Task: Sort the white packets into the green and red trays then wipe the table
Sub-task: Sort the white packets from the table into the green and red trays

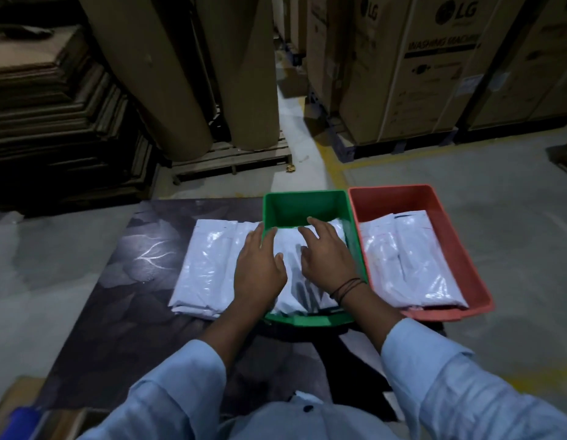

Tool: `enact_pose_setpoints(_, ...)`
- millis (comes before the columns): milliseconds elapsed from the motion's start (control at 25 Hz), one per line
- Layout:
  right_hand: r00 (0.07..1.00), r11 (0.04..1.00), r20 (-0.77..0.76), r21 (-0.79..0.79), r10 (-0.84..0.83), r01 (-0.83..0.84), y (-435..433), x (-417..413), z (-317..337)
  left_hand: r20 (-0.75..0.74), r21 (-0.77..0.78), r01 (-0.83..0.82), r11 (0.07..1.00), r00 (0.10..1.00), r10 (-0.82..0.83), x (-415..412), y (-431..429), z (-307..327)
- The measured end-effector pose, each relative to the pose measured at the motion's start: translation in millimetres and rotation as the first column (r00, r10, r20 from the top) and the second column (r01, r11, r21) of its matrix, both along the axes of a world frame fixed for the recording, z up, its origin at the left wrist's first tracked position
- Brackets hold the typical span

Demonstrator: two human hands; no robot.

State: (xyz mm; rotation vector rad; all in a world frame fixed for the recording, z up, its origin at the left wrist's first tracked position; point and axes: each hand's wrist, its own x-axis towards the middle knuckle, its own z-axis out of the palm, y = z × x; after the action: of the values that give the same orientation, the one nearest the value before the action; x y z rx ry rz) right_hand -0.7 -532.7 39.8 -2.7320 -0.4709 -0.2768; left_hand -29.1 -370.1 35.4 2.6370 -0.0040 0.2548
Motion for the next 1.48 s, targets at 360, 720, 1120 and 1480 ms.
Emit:
enact_pose_setpoints(360,1.000,0.999,-0.007,-0.022,0.024,-0.025,153.8,-2.8,-4.4,-0.146,0.023,-0.135,0.991,0.980,0.137,6.1,152.4,-38.4)
enact_pose_setpoints(720,0.865,0.971,-0.442,-0.098,-0.238,0.217,207.9,3.0,-32.3,-0.417,0.032,-0.033,0.999,0.908,0.043,25.1,172.2,-66.6)
enact_pose_setpoints(1120,0.852,0.946,-0.427,-0.240,-0.305,0.219,215.6,6.7,-68.4,-0.401,-0.052,0.014,0.999,0.915,-0.034,29.3,194.3,-78.1)
enact_pose_setpoints(1480,0.922,0.951,-0.328,-0.287,-0.208,0.112,226.5,-0.3,-75.5,-0.292,-0.217,-0.020,0.976,0.956,-0.045,28.4,228.8,-69.5)
